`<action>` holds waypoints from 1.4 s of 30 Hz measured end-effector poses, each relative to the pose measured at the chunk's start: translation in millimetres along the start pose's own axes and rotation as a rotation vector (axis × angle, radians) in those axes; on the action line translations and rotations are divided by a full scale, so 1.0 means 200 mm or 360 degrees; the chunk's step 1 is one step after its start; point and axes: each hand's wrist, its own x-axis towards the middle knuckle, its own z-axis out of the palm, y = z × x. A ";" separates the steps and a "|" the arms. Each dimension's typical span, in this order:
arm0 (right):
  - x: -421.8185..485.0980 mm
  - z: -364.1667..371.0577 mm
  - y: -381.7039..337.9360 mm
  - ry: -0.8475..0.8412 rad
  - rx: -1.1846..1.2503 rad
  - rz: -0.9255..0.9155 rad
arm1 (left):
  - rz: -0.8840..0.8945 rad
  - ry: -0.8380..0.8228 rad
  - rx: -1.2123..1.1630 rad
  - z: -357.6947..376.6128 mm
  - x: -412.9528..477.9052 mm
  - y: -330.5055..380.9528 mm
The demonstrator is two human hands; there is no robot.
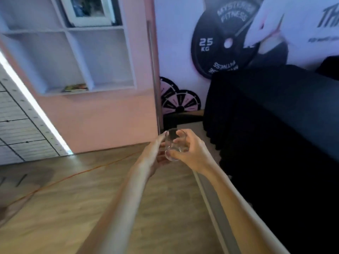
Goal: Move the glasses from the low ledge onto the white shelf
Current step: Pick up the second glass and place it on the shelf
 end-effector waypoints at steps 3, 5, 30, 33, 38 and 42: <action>0.16 0.26 -0.22 -0.0055 -0.0040 -0.0099 | 0.0104 0.0056 -0.0016 -0.33 0.00 0.16; 0.26 0.40 -0.35 -0.0077 -0.0004 -0.0144 | 0.0167 0.0063 -0.0020 -0.52 0.00 0.25; 1.96 1.48 -0.92 -0.0589 0.0280 -0.0455 | 0.0416 0.0560 -0.0303 -1.82 0.90 1.21; 2.19 1.63 -1.03 -0.0727 0.0315 -0.0524 | 0.0503 0.0709 -0.0378 -1.99 0.98 1.33; 2.45 1.95 -1.18 -0.0945 0.0401 -0.0528 | 0.0582 0.0932 -0.0484 -2.31 1.06 1.46; 2.65 2.23 -1.29 -0.1016 0.0370 -0.0579 | 0.0598 0.1008 -0.0537 -2.60 1.16 1.55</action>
